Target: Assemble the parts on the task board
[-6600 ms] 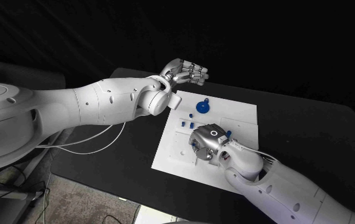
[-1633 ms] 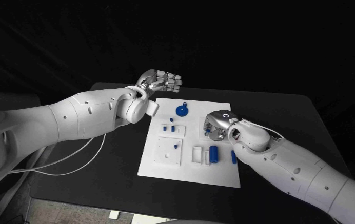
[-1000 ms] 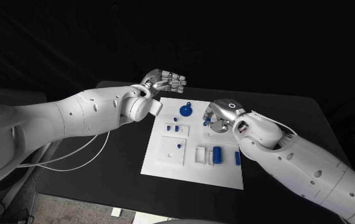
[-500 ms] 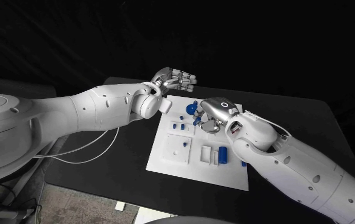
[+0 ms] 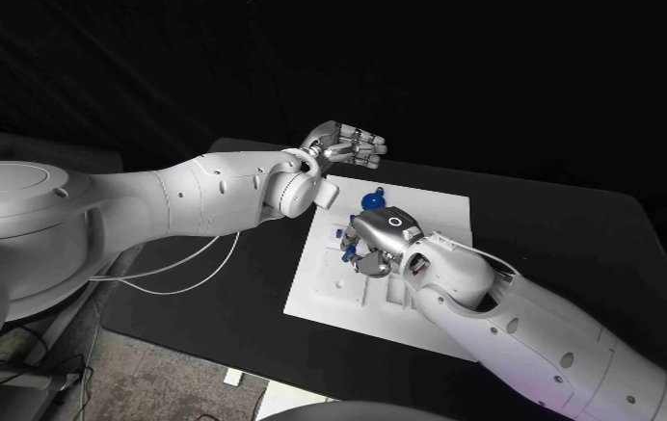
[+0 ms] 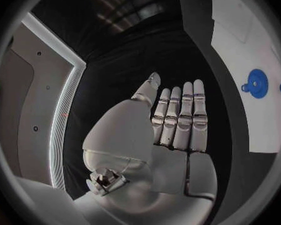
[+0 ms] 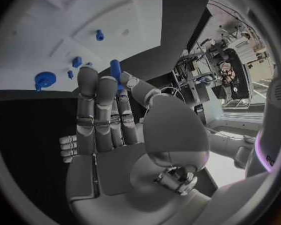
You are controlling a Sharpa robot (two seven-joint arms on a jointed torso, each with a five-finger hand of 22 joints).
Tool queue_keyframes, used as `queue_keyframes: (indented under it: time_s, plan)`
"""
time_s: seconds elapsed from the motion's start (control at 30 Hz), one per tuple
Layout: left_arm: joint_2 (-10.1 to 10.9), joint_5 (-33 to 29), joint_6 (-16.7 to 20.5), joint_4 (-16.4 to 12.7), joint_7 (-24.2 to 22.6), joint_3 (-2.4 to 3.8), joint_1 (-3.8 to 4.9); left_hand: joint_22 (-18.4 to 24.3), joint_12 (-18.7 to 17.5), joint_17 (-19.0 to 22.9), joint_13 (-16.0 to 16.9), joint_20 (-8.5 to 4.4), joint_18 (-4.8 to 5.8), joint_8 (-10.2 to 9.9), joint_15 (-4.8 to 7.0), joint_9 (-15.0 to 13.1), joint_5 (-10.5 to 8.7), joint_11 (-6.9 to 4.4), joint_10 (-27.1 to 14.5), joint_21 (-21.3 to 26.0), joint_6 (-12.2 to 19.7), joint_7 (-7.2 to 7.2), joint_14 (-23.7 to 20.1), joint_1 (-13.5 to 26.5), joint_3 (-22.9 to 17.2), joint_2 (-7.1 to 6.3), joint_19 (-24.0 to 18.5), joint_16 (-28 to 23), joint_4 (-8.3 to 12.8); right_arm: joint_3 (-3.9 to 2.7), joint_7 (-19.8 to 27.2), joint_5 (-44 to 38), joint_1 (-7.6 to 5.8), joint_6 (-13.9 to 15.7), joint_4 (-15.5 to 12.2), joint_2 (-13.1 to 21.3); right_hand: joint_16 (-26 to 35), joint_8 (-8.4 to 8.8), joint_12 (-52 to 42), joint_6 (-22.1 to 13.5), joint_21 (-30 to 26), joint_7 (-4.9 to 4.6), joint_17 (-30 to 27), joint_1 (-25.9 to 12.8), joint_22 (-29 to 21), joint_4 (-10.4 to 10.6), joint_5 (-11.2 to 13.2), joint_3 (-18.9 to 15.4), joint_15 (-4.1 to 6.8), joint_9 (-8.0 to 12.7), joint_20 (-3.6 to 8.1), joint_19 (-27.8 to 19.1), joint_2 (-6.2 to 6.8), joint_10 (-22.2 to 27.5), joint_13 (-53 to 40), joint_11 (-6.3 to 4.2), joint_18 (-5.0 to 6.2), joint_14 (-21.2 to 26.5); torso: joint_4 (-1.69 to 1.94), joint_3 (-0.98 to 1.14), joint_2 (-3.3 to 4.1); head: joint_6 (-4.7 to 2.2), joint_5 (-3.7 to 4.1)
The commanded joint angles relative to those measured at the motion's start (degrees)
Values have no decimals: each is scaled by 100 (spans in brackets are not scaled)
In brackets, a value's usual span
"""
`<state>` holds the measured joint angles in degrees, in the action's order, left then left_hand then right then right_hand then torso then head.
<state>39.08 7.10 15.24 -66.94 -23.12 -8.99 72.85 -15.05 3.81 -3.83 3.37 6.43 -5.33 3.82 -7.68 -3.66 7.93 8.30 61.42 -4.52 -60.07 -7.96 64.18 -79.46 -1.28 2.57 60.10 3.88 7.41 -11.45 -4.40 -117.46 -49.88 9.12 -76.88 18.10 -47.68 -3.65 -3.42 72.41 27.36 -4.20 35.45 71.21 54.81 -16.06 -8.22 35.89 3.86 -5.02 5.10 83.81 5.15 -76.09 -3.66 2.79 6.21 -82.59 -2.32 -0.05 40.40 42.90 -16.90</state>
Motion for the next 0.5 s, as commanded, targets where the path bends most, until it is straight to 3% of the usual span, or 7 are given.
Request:
queue_keyframes:
  time_s: [0.03,0.17,0.5]
  plan:
    - [-37,-42,166,17,-125,7,18,8,-24,5,-6,10,-4,-13,16,4,11,-14,3,1,-23,6,17,-48,10,17,46,-36,-8,36,112,-185,41,-50,49,-61,29,-4,-14,42,-25,-6,-4,0,8,-8,-5,32,30,-6,36,129,-76,-352,-8,-188,108,3,38,-12,12,11,-39]
    - [-65,-60,194,21,-127,7,38,32,-25,5,-6,7,-2,-14,18,5,24,-16,7,-5,-28,8,20,-51,-4,15,49,-36,-13,91,110,-238,94,-20,127,-132,31,-4,-14,41,-37,-5,-6,0,16,-10,2,36,29,-8,36,134,-77,-350,-8,-188,108,1,65,-30,34,44,-88]
    - [-110,-67,196,-23,-123,8,67,48,-26,6,-6,5,-2,-14,19,5,22,-16,6,-11,-27,9,19,-59,-17,10,51,-37,-9,193,35,-371,156,89,333,-206,31,-3,-15,43,-60,-4,-8,-2,41,-10,25,61,31,-13,38,151,-73,-356,-8,-189,111,-3,114,-39,78,87,-183]
